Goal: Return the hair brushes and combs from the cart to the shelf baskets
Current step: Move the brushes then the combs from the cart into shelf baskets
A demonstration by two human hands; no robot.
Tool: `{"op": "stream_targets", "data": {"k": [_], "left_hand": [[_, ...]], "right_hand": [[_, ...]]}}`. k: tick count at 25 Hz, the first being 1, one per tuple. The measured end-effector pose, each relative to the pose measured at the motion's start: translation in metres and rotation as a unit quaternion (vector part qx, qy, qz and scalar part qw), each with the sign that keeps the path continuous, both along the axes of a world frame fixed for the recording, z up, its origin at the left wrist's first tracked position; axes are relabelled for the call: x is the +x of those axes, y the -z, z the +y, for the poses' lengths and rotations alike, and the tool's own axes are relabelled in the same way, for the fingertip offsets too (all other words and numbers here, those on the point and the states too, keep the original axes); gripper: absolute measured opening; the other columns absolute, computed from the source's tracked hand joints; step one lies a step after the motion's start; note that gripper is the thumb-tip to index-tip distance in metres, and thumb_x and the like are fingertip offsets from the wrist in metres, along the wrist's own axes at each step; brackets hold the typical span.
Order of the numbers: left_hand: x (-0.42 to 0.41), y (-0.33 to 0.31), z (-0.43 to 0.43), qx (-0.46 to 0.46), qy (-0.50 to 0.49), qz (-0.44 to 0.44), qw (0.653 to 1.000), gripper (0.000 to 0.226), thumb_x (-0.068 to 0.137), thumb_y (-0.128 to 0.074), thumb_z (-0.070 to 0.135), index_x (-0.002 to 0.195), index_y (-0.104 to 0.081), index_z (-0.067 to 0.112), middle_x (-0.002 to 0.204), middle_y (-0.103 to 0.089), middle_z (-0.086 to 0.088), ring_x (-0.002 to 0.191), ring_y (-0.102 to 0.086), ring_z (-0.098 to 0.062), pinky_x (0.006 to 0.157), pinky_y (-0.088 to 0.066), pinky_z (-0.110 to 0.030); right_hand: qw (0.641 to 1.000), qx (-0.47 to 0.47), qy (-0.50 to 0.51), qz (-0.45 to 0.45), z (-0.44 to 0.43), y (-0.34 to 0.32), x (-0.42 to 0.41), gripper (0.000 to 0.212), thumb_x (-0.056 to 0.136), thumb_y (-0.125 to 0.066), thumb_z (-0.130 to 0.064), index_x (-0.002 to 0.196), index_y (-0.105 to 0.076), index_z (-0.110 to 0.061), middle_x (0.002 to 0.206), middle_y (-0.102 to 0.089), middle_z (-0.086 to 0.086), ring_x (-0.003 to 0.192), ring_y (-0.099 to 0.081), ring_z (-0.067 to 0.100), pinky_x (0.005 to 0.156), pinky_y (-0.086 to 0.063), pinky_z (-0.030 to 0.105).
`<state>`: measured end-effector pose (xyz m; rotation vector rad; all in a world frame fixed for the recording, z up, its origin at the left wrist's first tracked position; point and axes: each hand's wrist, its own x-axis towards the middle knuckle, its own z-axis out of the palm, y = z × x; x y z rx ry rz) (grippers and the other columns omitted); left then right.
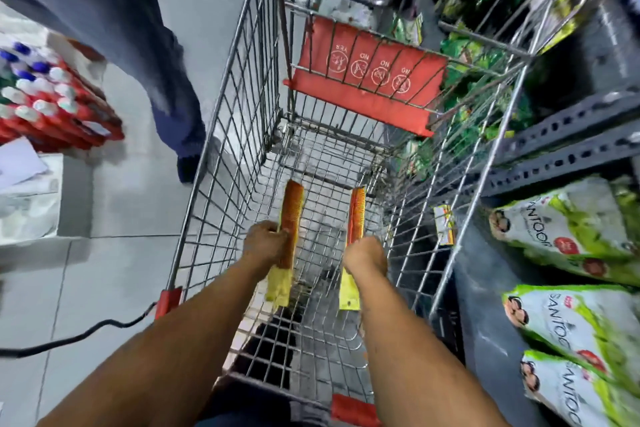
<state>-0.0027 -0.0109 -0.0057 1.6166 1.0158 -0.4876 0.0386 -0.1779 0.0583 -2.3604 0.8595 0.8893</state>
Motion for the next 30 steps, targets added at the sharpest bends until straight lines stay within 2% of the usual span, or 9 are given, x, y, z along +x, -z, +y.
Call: {"op": "stream_targets", "data": {"k": [5,7,11,14,19,21,23,26,30], "left_hand": [[0.004,-0.098,-0.006,0.009,-0.034,-0.062,0.997,0.021,0.082,-0.069,0.018,0.084,-0.067,-0.003,0.071,-0.065,-0.015,0.051,-0.058,-0.022,0.043,-0.051,-0.028],[0.002,-0.12,-0.007,0.013,-0.039,-0.08,0.996,0.017,0.081,-0.07,0.015,0.072,-0.065,0.002,0.061,-0.059,-0.012,0.048,-0.051,-0.02,0.041,-0.039,-0.026],[-0.002,-0.161,-0.005,-0.008,-0.043,-0.107,0.993,0.018,0.082,-0.07,0.016,0.078,-0.063,-0.001,0.06,-0.055,-0.011,0.047,-0.046,-0.018,0.047,-0.035,-0.025],[-0.008,-0.19,-0.007,-0.037,-0.037,-0.145,0.988,0.015,0.082,-0.069,0.008,0.085,-0.063,-0.005,0.064,-0.058,-0.011,0.053,-0.053,-0.02,0.053,-0.044,-0.027],[-0.02,-0.245,-0.029,-0.085,-0.001,-0.191,0.978,0.017,0.085,-0.068,0.011,0.092,-0.063,-0.004,0.089,-0.068,-0.017,0.081,-0.066,-0.028,0.085,-0.055,-0.048],[-0.026,-0.272,-0.048,-0.103,0.021,-0.222,0.969,0.01,0.085,-0.067,0.009,0.084,-0.064,-0.001,0.077,-0.067,-0.013,0.065,-0.067,-0.02,0.076,-0.057,-0.041],[-0.033,-0.303,-0.074,-0.105,0.048,-0.255,0.96,0.012,0.086,-0.066,0.009,0.078,-0.065,0.0,0.065,-0.065,-0.007,0.047,-0.063,-0.009,0.054,-0.053,-0.024],[-0.051,-0.348,-0.123,-0.069,0.114,-0.301,0.944,0.021,0.085,-0.067,0.014,0.069,-0.065,0.0,0.054,-0.056,-0.003,0.039,-0.049,-0.011,0.036,-0.033,-0.014],[-0.073,-0.386,-0.187,-0.167,0.195,-0.294,0.921,0.022,0.087,-0.062,0.008,0.066,-0.057,0.005,0.043,-0.049,-0.001,0.029,-0.039,-0.008,0.034,-0.027,-0.013]], "right_hand": [[0.996,0.068,0.045,-0.036,0.003,-0.04,-0.009,0.024,0.087,-0.059,-0.007,0.109,-0.06,0.003,0.105,-0.067,0.018,0.09,-0.067,0.029,0.063,-0.05,0.029],[0.989,0.101,0.078,-0.07,0.002,-0.061,-0.014,0.02,0.083,-0.059,-0.008,0.098,-0.067,0.004,0.098,-0.07,0.021,0.089,-0.069,0.032,0.062,-0.052,0.036],[0.979,0.135,0.081,-0.127,-0.012,-0.104,-0.025,0.018,0.088,-0.053,-0.018,0.09,-0.064,-0.004,0.087,-0.065,0.019,0.074,-0.064,0.027,0.057,-0.048,0.031],[0.971,0.154,0.084,-0.163,-0.023,-0.148,-0.038,0.011,0.092,-0.049,-0.019,0.085,-0.051,-0.011,0.071,-0.049,0.007,0.059,-0.043,0.017,0.048,-0.028,0.024],[0.948,0.202,0.079,-0.234,-0.051,-0.198,-0.057,0.042,0.093,-0.047,-0.011,0.054,-0.031,-0.018,0.054,-0.024,-0.001,0.05,-0.022,0.015,0.053,-0.014,0.033],[0.923,0.234,0.112,-0.284,-0.067,-0.215,-0.069,0.039,0.092,-0.05,-0.012,0.055,-0.04,-0.005,0.06,-0.031,0.004,0.058,-0.03,0.015,0.061,-0.021,0.033],[0.889,0.263,0.16,-0.338,-0.09,-0.236,-0.086,0.03,0.091,-0.054,-0.015,0.08,-0.054,0.013,0.071,-0.044,0.006,0.068,-0.039,0.018,0.067,-0.028,0.033],[0.831,0.301,0.229,-0.407,-0.134,-0.266,-0.116,0.012,0.091,-0.059,-0.014,0.088,-0.063,-0.003,0.075,-0.057,0.004,0.073,-0.05,0.019,0.07,-0.039,0.031],[0.794,0.308,0.277,-0.445,-0.19,-0.295,-0.161,0.015,0.078,-0.065,-0.028,0.074,-0.06,-0.015,0.082,-0.062,0.027,0.075,-0.051,0.024,0.07,-0.046,0.046]]}}
